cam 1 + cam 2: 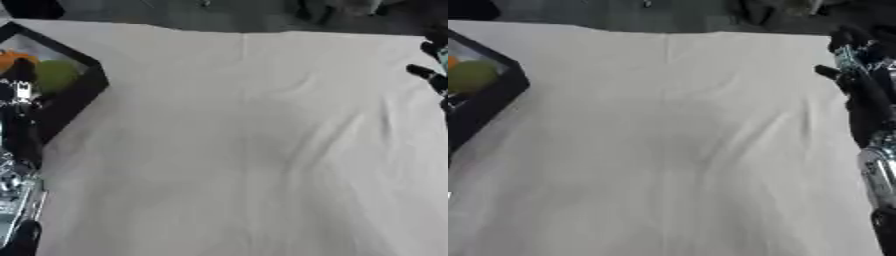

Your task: Pick up the objects with one hand, pass them to the other hand, and then place them into the box on the other side of the table.

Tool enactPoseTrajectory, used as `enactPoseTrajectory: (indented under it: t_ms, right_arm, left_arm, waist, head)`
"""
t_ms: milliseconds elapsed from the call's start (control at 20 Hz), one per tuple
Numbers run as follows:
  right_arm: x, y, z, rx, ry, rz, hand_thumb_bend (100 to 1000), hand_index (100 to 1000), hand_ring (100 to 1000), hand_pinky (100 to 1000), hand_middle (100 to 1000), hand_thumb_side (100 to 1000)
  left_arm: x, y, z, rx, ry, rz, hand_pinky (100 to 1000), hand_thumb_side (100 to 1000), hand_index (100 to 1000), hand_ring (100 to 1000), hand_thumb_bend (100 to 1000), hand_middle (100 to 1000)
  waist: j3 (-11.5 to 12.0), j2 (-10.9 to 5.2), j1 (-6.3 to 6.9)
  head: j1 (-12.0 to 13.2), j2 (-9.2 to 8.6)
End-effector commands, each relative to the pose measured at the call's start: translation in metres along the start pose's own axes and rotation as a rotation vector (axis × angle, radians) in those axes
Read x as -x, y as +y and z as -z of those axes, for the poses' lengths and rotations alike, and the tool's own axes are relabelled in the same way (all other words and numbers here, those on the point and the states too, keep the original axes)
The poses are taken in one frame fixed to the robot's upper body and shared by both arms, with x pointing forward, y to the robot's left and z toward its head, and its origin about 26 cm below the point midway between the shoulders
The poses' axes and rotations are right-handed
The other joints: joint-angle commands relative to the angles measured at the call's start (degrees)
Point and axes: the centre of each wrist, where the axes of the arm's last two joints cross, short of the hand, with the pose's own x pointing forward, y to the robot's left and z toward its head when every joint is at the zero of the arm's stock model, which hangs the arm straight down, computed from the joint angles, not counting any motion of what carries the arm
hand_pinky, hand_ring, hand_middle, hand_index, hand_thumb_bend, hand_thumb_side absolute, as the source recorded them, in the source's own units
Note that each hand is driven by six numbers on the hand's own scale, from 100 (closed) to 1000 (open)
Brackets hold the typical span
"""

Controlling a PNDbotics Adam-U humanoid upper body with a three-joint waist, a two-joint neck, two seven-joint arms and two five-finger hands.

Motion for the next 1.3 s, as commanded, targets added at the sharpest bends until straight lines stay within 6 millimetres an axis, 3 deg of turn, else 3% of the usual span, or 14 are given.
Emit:
enactPoseTrajectory:
  t_ms: [50,900,1300]
  right_arm:
    - [-0.01,-0.0059,0.0061,0.0,-0.03,-0.028,236,843,939,788,853,443]
    - [-0.0087,-0.0049,0.012,-0.035,-0.018,-0.044,231,850,948,792,856,453]
    - [-0.0076,-0.0065,0.0092,-0.031,-0.007,-0.059,226,875,966,793,877,459]
  left_arm:
    - [-0.0071,-0.005,0.0047,0.014,-0.031,-0.002,730,690,835,928,540,827]
    - [-0.0046,-0.0038,0.0019,-0.01,-0.022,-0.011,728,688,835,928,540,826]
    - [-0.0071,-0.0036,0.0034,-0.023,-0.034,-0.021,727,688,834,928,542,825]
  waist:
    - [0.1,-1.88,1.13]
    - [-0.4,-2.12,4.17]
    - [-0.9,-1.29,4.87]
  head:
    - [-0.1,-0.88]
    - [4.2,0.44]
    - [3.0,-0.29]
